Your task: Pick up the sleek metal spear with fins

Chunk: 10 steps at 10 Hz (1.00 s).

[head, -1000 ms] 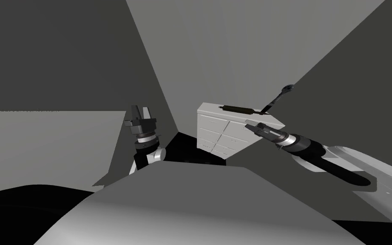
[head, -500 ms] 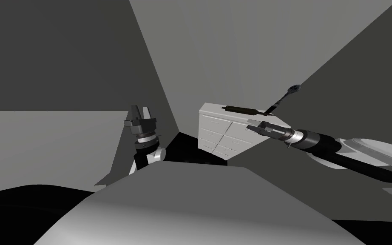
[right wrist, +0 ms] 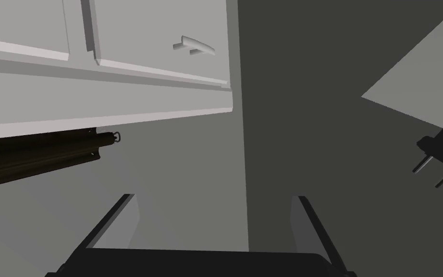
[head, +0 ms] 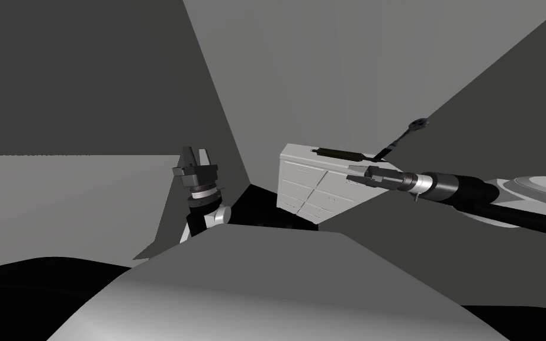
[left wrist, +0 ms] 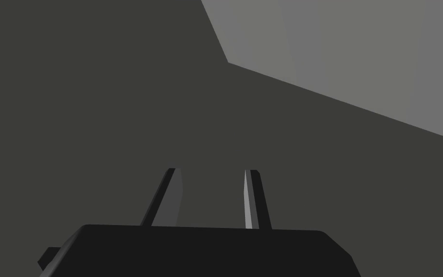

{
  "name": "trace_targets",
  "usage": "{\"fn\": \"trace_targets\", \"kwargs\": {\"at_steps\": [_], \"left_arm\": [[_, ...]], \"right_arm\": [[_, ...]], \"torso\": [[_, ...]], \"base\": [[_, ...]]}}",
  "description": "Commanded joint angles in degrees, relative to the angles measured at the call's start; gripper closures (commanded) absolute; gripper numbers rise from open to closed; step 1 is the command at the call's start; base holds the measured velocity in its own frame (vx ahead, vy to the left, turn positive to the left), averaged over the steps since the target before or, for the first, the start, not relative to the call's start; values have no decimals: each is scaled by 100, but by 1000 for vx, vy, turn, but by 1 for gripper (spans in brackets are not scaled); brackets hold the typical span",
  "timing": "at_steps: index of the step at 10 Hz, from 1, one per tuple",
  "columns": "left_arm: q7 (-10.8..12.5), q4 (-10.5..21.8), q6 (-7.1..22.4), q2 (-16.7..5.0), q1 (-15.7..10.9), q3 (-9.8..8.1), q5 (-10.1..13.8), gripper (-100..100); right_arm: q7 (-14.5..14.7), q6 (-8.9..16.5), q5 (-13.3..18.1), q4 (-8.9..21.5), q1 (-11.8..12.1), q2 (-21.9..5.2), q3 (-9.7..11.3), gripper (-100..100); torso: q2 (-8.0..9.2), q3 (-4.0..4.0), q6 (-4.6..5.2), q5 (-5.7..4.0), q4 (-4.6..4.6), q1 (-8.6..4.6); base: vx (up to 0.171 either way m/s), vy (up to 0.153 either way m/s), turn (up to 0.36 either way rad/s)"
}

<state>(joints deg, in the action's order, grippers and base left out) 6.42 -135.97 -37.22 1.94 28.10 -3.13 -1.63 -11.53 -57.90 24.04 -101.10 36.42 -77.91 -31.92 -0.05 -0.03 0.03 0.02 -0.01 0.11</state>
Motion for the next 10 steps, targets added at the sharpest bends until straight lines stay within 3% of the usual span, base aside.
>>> {"fn": "trace_targets", "kwargs": {"at_steps": [1, 2, 4, 7, 9, 10], "left_arm": [[0, 0, 0, 0, 0, 0, 0, 0], [0, 0, 0, 0, 0, 0, 0, 0], [0, 0, 0, 0, 0, 0, 0, 0], [0, 0, 0, 0, 0, 0, 0, 0], [0, 0, 0, 0, 0, 0, 0, 0], [0, 0, 0, 0, 0, 0, 0, 0]], "right_arm": [[1, -24, 29, 39, 5, -179, -10, -100], [-47, -162, 233, 262, 112, -399, -190, -100], [-47, -162, 233, 262, 112, -611, -190, -100], [-130, -416, 656, 702, 337, -1167, -539, -100], [-130, -416, 656, 705, 337, -1443, -539, -100], [-164, -530, 873, 924, 454, -1659, -706, -100]], "torso": [[0, 0, 0, 0, 0, 0], [3, 1, 1, -2, 1, -6], [-1, 0, 0, -1, 0, -3], [-4, -2, 0, -2, -1, -5], [-6, -4, 0, -2, -2, -4], [-1, -1, 0, -3, -1, -7]], "base": [[13, 17, 1], [25, 26, 4], [19, 25, -1], [38, 27, -11], [27, 22, -7], [37, 25, -25]]}}
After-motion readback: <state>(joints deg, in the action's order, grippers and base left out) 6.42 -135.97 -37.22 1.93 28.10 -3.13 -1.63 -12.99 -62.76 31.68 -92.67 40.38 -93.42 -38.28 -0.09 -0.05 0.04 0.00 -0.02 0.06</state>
